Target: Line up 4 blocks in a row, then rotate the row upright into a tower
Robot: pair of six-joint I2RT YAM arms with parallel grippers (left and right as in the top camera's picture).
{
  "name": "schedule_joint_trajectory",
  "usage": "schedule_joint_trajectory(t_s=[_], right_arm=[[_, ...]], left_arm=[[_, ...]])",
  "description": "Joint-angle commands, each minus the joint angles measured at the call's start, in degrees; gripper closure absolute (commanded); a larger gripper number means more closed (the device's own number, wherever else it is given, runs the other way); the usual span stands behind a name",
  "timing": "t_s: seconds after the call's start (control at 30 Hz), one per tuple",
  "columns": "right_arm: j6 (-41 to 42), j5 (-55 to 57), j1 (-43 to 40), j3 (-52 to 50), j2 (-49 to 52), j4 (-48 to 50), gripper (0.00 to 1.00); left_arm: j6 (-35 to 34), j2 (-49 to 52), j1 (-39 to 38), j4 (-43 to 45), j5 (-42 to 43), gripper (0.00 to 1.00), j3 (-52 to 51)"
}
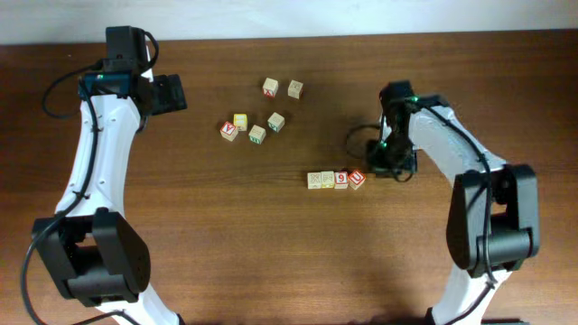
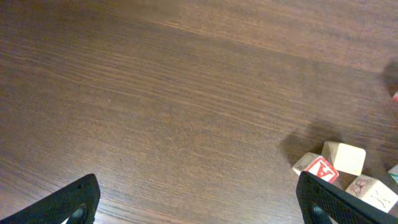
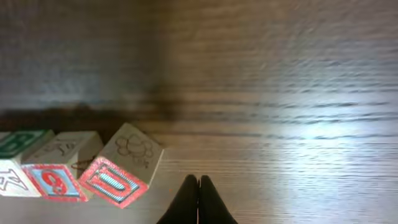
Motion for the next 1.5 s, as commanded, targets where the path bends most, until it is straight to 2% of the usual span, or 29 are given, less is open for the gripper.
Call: schedule_joint_trajectory(t_s=[0.0,0.1,0.23,0.37,0.43,0.53,0.6,0.67,0.8,0.9,1.2,1.27,1.33,1.4,1.47], right_arm=[[3.7,-4.4,0.1,-5.9,-0.2,11.3,0.96],[6.1,-6.2,2.1,-6.4,-0.2,12.8,0.96],[8.8,-6.7,2.3,-6.4,-0.2,9.6,0.96],[10.7,-12.2,2.3,-6.4,-0.2,8.7,0.96],[11.3,-10.2,1.9,-5.7,-0.3,8.6,0.96],[10.4,-6.2,1.6,-1.7,-9.8,4.5,0.96],[10.3,-5.4,6.2,-2.5,-12.6,-1.5,0.96],[14.3,-1.6,11.4,-7.9,-12.5,0.0,0.96],[19.5,-1.4,12.5,-14.6,-12.0,7.5,0.96],[19.7,-1.9,12.3,-14.7,-7.0,9.6,0.96],[19.4,-1.7,10.4,-14.6,-6.8,15.6,0.96],[19.2,-1.8,10.4,-14.6,-6.8,15.4,0.96],[16.4,-5.3,10.4,-11.5,-8.9,10.6,0.96],[16.0,2.4,10.3,-6.3,-10.5,11.1,0.96],[16.0,7.2,10.4,-6.4,-8.4,18.4,0.96]], left_arm=[[-0.7,-0.1,0.1,0.0,0.1,0.01,0.7],[-0.7,-0.1,0.1,0.0,0.1,0.01,0.7],[-0.7,-0.1,0.1,0.0,0.1,0.01,0.7],[-0.7,-0.1,0.1,0.0,0.1,0.01,0.7],[-0.7,-0.1,0.1,0.0,0.1,0.01,0.7],[-0.7,-0.1,0.1,0.0,0.1,0.01,0.7],[-0.7,-0.1,0.1,0.0,0.1,0.01,0.7],[-0.7,-0.1,0.1,0.0,0.1,0.01,0.7],[-0.7,-0.1,0.1,0.0,0.1,0.01,0.7],[-0.7,-0.1,0.1,0.0,0.1,0.01,0.7],[-0.7,-0.1,0.1,0.0,0.1,0.01,0.7],[-0.7,-0.1,0.1,0.0,0.1,0.01,0.7],[-0.7,-0.1,0.1,0.0,0.1,0.01,0.7],[-0.7,-0.1,0.1,0.0,0.1,0.01,0.7],[-0.7,-0.1,0.1,0.0,0.1,0.01,0.7]])
